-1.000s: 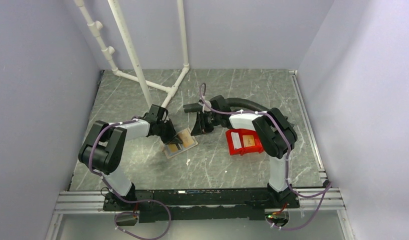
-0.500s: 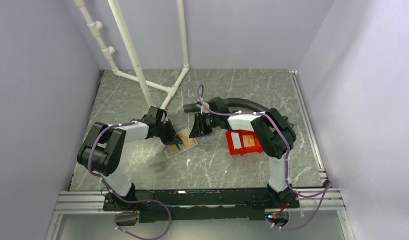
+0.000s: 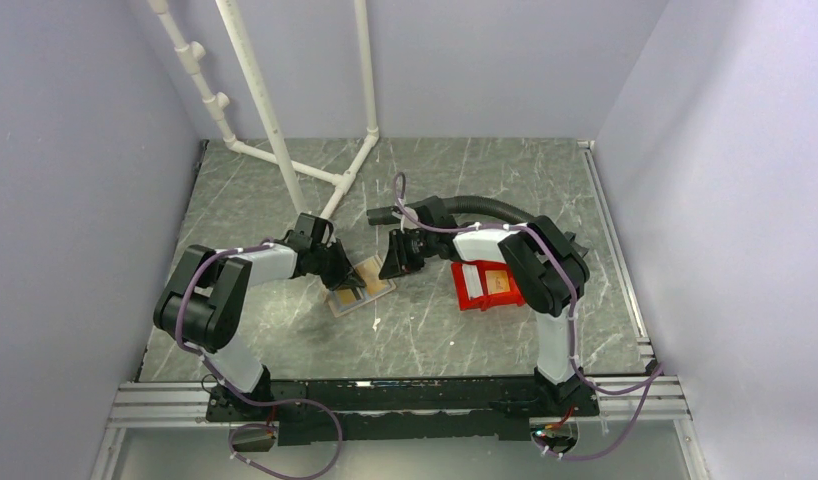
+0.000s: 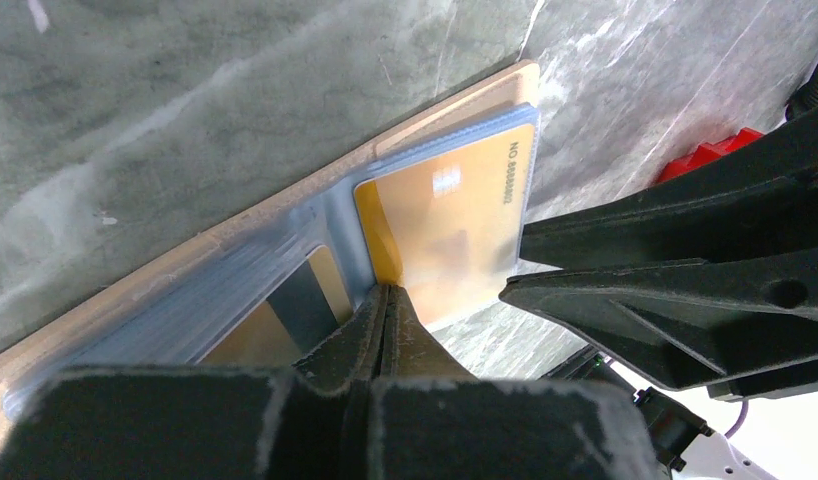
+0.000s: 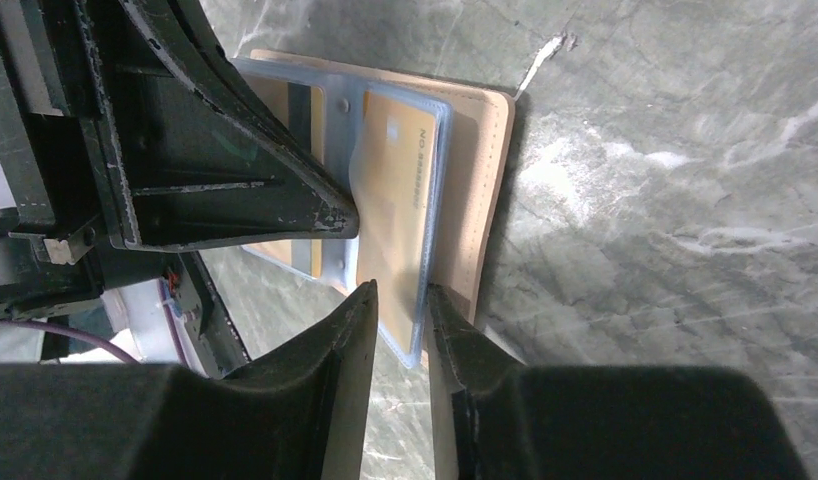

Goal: Put the credit cards into the card holder
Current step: Insert the credit card into the card holder.

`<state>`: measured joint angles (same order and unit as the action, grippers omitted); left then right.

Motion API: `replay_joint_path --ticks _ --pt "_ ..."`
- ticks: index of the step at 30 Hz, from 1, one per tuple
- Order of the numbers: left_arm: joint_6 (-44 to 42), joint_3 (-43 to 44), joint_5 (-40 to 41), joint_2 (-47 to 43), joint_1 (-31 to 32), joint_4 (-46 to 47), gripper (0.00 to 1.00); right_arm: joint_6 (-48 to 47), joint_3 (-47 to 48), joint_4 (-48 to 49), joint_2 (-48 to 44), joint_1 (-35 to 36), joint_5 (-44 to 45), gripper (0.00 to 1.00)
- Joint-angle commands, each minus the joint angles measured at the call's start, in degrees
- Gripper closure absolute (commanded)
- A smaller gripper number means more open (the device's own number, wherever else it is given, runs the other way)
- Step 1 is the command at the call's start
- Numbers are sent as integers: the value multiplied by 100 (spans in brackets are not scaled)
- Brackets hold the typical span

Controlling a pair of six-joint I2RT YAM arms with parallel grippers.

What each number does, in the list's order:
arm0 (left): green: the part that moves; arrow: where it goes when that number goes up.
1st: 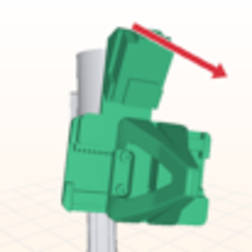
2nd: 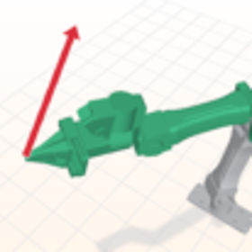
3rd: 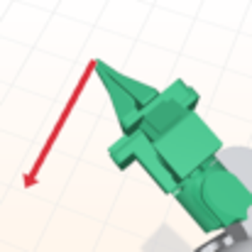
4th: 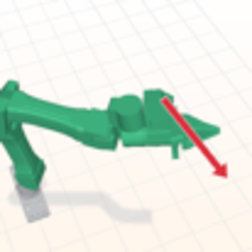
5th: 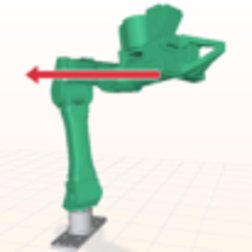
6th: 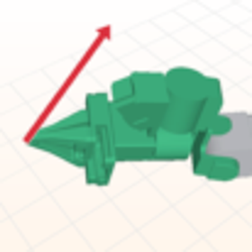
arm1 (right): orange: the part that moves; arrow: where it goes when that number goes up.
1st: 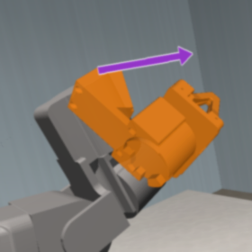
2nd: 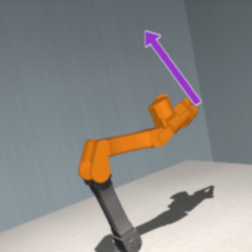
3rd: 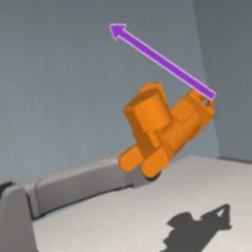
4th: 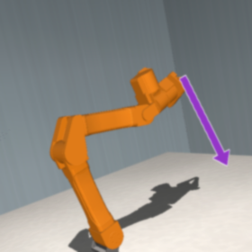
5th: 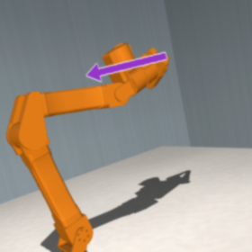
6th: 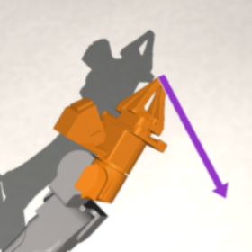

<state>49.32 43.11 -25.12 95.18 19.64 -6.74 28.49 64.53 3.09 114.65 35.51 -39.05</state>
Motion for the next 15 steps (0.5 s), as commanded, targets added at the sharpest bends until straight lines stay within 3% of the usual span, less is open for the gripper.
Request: replay_joint_path --ticks 1,15 --pt "-107 -223 681 139 27 -119 100 -12 74 251 -61 77 -171 74" --pt "-117 -197 549 43 55 -28 100 -190 72 -33 -487 326 -35 71"
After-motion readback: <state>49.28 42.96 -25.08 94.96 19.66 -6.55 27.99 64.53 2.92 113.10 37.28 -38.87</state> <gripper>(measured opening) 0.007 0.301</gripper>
